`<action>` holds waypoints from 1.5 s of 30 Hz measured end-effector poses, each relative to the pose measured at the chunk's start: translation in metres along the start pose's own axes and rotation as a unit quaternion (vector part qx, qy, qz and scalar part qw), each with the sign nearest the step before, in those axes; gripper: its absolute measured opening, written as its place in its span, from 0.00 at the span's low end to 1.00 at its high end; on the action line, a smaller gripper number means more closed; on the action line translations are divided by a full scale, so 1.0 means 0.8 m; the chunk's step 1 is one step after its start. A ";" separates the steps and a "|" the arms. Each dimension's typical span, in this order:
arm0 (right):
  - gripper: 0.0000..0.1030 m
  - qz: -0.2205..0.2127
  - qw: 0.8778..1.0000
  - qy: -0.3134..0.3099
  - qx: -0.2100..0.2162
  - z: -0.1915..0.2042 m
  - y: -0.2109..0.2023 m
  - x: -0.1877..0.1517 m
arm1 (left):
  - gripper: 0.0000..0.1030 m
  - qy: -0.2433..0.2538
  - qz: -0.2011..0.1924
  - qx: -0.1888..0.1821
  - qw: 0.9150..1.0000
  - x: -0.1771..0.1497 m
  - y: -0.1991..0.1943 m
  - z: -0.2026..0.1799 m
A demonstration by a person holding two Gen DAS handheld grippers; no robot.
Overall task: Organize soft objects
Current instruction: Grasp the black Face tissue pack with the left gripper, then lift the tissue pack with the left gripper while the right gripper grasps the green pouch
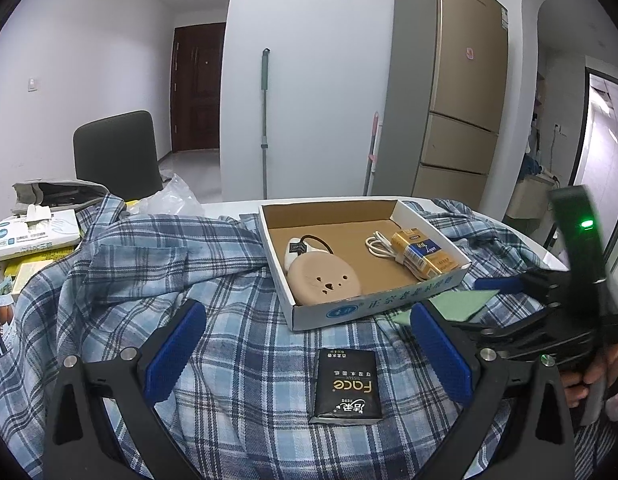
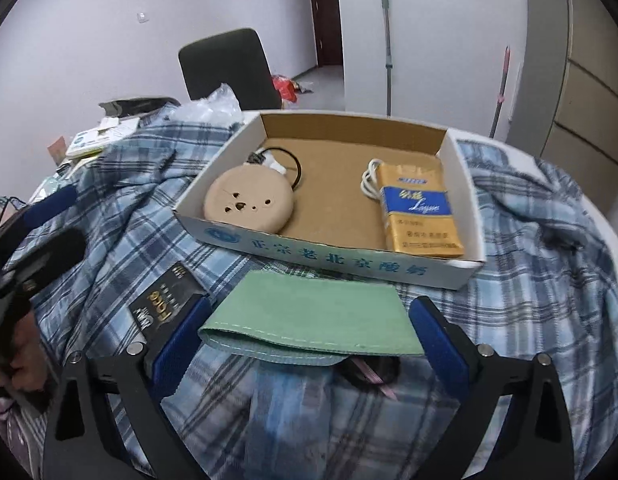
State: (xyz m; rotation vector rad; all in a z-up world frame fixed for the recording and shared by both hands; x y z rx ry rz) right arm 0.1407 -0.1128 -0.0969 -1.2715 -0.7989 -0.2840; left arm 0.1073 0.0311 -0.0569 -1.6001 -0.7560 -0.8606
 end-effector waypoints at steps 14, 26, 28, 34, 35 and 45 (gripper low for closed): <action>0.96 -0.062 0.998 0.005 -0.019 -0.030 -0.053 -0.019 | 0.88 0.051 0.158 -0.070 0.984 -0.040 0.049 -0.037; 0.96 0.037 0.999 0.027 0.015 -0.040 -0.014 -0.043 | 0.50 0.065 0.244 -0.057 0.966 -0.074 0.087 -0.043; 0.96 0.038 0.999 0.027 0.009 -0.040 -0.013 -0.043 | 0.48 0.060 0.241 -0.064 0.967 -0.072 0.086 -0.042; 0.96 0.039 0.999 0.038 0.000 -0.046 -0.016 -0.043 | 0.48 0.043 0.178 -0.076 0.980 -0.050 0.058 -0.035; 0.96 0.039 0.998 0.039 -0.002 -0.046 -0.018 -0.043 | 0.48 0.043 0.165 -0.076 0.982 -0.046 0.053 -0.034; 0.96 0.040 0.998 -0.013 -0.045 -0.019 -0.024 -0.036 | 0.48 0.043 0.067 -0.063 0.995 -0.016 0.016 -0.031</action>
Point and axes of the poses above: each gripper's, at about its wrist camera, not at the fingertips, and y roughly the way its jaws point, z to its left, x to its top, the point moved 5 cm from there along y, roughly the way its jaws point, and after that the axes turned 2 degrees about -x, right-handed, at the moved point
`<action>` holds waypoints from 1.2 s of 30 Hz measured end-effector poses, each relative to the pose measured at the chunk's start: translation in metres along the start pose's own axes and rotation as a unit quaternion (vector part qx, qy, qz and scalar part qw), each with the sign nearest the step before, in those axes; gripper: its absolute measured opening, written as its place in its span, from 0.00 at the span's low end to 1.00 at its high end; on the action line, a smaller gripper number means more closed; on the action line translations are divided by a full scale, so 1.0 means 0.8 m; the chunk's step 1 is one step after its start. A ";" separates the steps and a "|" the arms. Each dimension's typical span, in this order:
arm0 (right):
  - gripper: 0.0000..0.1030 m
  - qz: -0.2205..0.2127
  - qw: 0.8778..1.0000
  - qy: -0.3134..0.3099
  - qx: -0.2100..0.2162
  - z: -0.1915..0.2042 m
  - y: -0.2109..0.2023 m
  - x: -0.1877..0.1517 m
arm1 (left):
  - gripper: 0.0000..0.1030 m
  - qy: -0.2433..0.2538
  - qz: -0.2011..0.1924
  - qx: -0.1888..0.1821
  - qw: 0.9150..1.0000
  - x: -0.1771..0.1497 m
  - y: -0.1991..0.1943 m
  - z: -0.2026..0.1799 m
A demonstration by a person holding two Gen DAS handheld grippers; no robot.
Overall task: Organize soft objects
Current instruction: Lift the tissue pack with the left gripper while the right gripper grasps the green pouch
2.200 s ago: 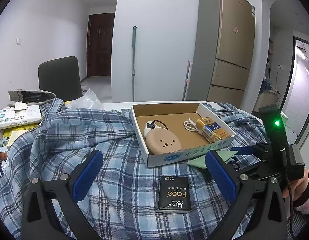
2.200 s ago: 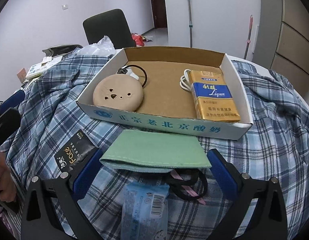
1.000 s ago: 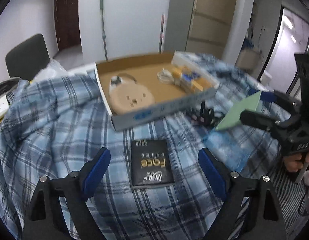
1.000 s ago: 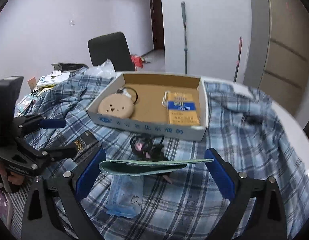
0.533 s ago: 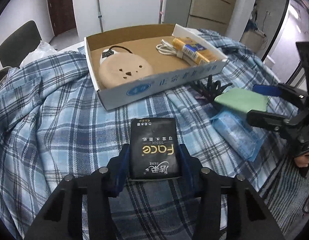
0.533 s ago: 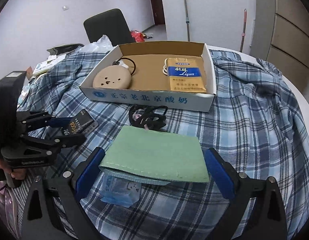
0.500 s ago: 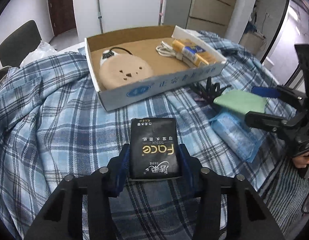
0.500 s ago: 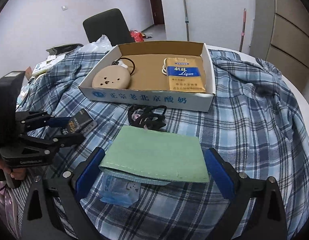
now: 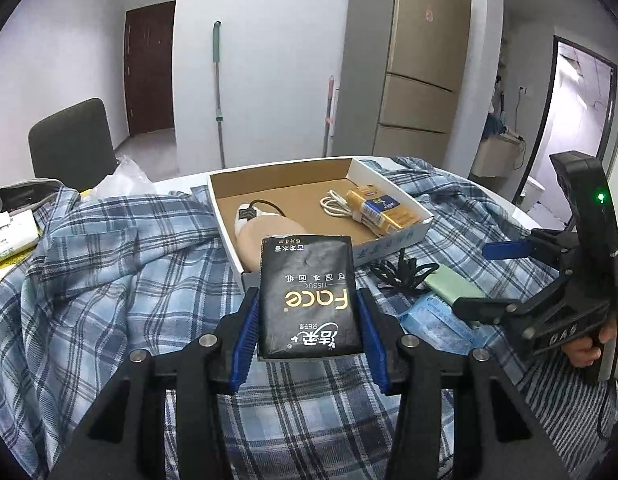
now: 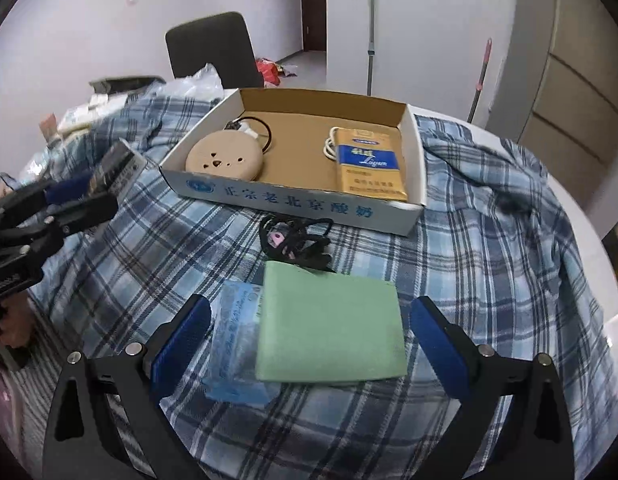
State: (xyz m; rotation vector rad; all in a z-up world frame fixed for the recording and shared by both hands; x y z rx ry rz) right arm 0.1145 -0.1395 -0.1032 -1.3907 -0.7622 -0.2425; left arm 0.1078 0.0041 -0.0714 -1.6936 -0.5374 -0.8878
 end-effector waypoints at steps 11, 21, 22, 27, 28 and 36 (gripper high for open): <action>0.34 0.025 1.000 0.012 -0.007 0.005 0.014 -0.005 | 0.48 -0.004 -0.003 -0.007 1.000 -0.002 -0.005 0.002; 0.15 -0.013 0.999 -0.003 -0.041 -0.016 -0.045 -0.005 | 0.48 0.003 -0.007 -0.006 1.000 -0.002 -0.007 -0.002; 0.15 -0.013 0.999 0.002 -0.042 -0.022 -0.051 -0.005 | 0.48 0.003 -0.007 -0.006 1.000 -0.003 -0.007 -0.002; 0.15 -0.011 0.998 0.030 -0.055 -0.060 -0.065 -0.014 | 0.48 0.005 -0.003 -0.007 1.000 -0.002 -0.005 -0.003; 0.15 -0.009 0.997 0.033 -0.062 -0.066 -0.065 -0.016 | 0.48 0.006 -0.003 -0.007 1.000 -0.002 -0.005 -0.004; 0.15 -0.011 0.998 0.054 -0.034 -0.095 -0.033 -0.009 | 0.48 0.007 0.002 -0.007 1.000 -0.003 -0.002 -0.003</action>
Point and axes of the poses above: each gripper's, at about its wrist camera, not at the fingertips, and y roughly the way its jaws point, z to its left, x to its top, the point moved 5 cm from there along y, roughly the way its jaws point, and after that the axes turned 2 degrees about -x, right-handed, at the moved point
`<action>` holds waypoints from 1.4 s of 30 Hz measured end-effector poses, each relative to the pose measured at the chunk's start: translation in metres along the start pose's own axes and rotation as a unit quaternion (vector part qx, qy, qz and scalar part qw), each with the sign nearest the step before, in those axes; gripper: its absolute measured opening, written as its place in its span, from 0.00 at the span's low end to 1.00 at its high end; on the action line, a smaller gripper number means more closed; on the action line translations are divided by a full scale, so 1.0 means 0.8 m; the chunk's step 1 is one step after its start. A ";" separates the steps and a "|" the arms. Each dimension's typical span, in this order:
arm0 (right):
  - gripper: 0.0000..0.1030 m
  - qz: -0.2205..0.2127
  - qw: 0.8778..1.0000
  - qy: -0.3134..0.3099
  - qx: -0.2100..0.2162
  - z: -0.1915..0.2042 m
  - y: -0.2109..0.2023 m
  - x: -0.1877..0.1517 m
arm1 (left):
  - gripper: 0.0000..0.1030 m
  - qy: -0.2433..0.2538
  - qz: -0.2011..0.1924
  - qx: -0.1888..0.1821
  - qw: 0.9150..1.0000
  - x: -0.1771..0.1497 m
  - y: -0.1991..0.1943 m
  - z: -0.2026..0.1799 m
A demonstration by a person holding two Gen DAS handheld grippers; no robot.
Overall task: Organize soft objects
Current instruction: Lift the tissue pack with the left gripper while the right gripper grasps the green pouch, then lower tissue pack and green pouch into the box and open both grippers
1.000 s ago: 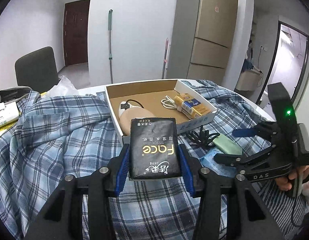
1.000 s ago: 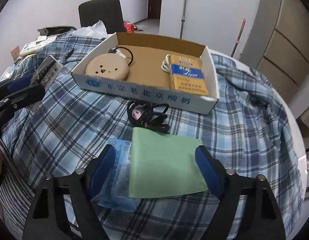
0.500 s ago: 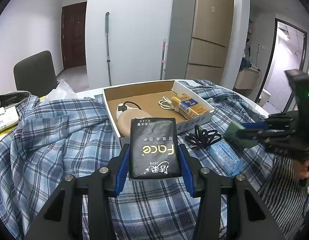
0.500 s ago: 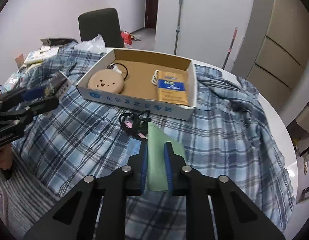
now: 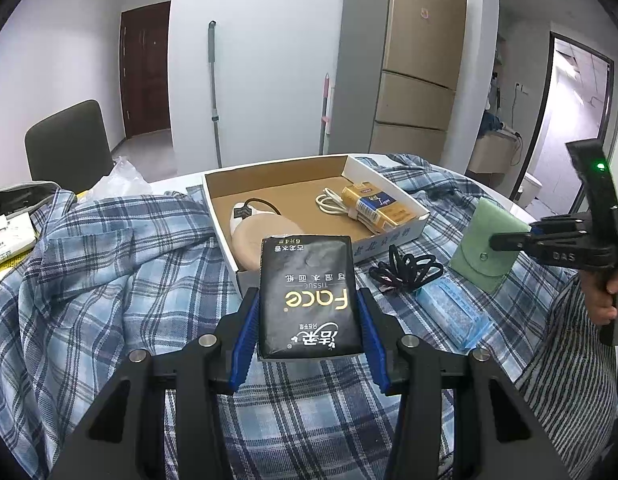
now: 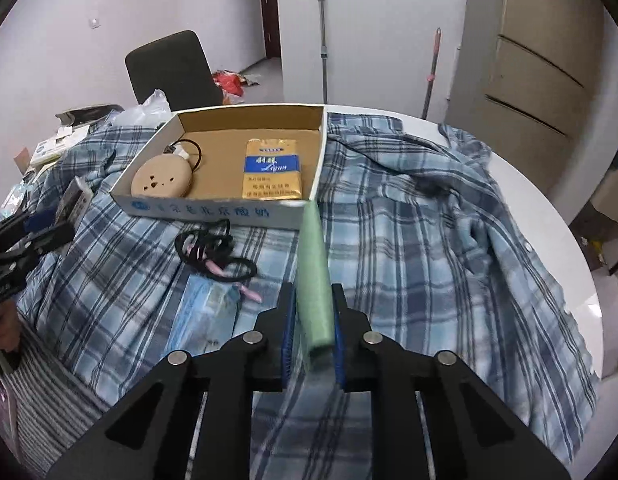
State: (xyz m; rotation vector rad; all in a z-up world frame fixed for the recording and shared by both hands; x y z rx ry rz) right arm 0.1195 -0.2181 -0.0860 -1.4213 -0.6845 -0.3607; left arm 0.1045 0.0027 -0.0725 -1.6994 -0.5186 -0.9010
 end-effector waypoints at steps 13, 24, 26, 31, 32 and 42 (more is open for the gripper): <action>0.10 -0.047 0.999 -0.009 -0.003 0.011 0.006 -0.003 | 0.48 0.004 -0.008 0.000 1.000 0.001 -0.003 -0.002; 0.10 -0.140 0.990 -0.012 -0.018 0.012 -0.032 -0.005 | 0.48 0.011 -0.025 0.012 1.000 0.004 -0.014 -0.004; 0.10 -0.149 0.989 -0.012 -0.022 0.012 -0.039 -0.001 | 0.48 0.006 -0.036 0.025 0.999 0.008 -0.022 0.000; 0.10 -0.181 0.983 -0.026 -0.023 0.024 -0.065 0.022 | 0.48 -0.002 -0.063 0.041 0.997 0.031 -0.043 -0.001; 0.10 -0.188 0.982 -0.027 -0.017 0.028 -0.070 0.030 | 0.48 0.000 -0.069 0.047 0.996 0.038 -0.047 -0.003; 0.10 -0.220 0.975 -0.018 0.020 0.069 -0.074 0.124 | 0.48 0.013 -0.131 0.081 0.988 0.123 -0.036 -0.018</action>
Point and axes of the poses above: each gripper's, at about its wrist camera, not at the fingertips, and y roughly the way its jaws point, z to its left, x to its top, the point moved 5 cm from there along y, roughly the way its jaws point, and after that the axes turned 2 degrees about -x, right-handed, at the moved point
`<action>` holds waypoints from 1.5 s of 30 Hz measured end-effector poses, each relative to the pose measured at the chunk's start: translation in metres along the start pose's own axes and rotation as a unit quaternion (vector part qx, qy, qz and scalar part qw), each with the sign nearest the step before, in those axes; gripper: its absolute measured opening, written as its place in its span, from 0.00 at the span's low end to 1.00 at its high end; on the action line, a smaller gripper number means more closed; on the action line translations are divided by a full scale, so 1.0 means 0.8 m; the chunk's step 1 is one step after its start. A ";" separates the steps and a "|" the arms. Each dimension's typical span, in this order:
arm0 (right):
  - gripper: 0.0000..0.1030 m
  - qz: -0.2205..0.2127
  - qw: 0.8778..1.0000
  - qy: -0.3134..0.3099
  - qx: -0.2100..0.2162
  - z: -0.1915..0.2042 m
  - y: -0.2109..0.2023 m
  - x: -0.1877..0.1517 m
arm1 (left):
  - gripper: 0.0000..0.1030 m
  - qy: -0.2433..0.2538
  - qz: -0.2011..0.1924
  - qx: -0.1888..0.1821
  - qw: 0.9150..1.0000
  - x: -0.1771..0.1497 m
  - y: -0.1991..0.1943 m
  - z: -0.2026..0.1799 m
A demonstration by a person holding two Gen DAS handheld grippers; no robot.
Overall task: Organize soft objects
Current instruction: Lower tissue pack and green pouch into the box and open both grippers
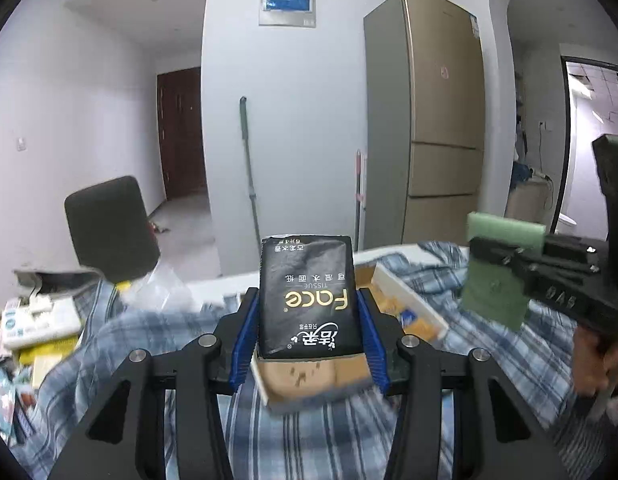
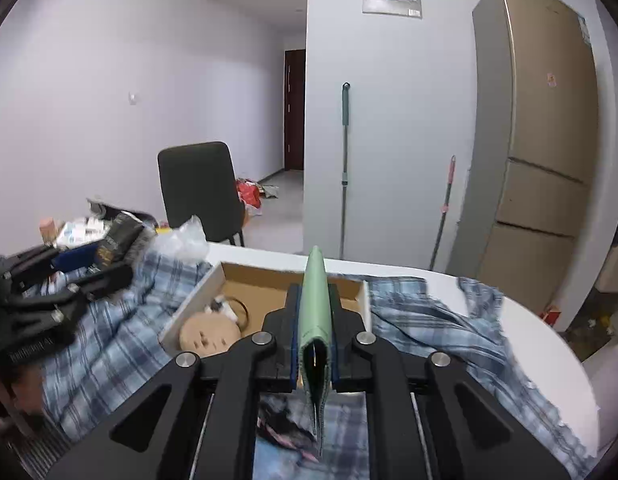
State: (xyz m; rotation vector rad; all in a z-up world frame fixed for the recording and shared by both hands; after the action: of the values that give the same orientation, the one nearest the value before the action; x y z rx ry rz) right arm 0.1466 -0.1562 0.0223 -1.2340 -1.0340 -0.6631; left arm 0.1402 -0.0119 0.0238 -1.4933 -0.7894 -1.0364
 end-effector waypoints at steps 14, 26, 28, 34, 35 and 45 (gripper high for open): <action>0.10 0.095 0.990 0.082 0.069 0.009 0.138 -0.026 | 0.48 -0.034 0.041 0.025 0.998 -0.026 0.107 0.031; 0.10 0.130 0.983 0.084 0.094 0.020 0.177 -0.047 | 0.72 -0.044 0.049 0.037 0.997 -0.046 0.111 0.040; 0.13 0.137 0.983 0.082 0.093 0.021 0.178 -0.049 | 0.72 -0.039 0.044 0.040 0.997 -0.044 0.108 0.039; 0.85 0.120 0.989 0.071 0.052 0.010 0.175 -0.045 | 0.72 -0.033 0.029 0.042 0.998 -0.037 0.098 0.035; 0.85 0.119 0.989 0.069 0.049 0.008 0.174 -0.042 | 0.72 -0.033 0.029 0.042 0.998 -0.037 0.098 0.036; 0.85 0.092 0.994 0.060 0.029 -0.009 0.124 -0.026 | 0.72 -0.046 0.003 0.038 0.998 -0.017 0.068 0.038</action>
State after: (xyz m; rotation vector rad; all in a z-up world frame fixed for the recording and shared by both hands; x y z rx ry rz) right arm 0.2255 -0.1418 -0.0396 -1.2078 -0.8239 -0.5532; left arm 0.1897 0.0090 -0.0109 -1.4867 -0.8787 -0.9276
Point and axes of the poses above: each gripper's, at about its wrist camera, not at the fingertips, and y roughly the way its jaws point, z to its left, x to its top, the point moved 5 cm from there along y, roughly the way its jaws point, and after that the axes turned 2 degrees about -x, right-handed, at the moved point
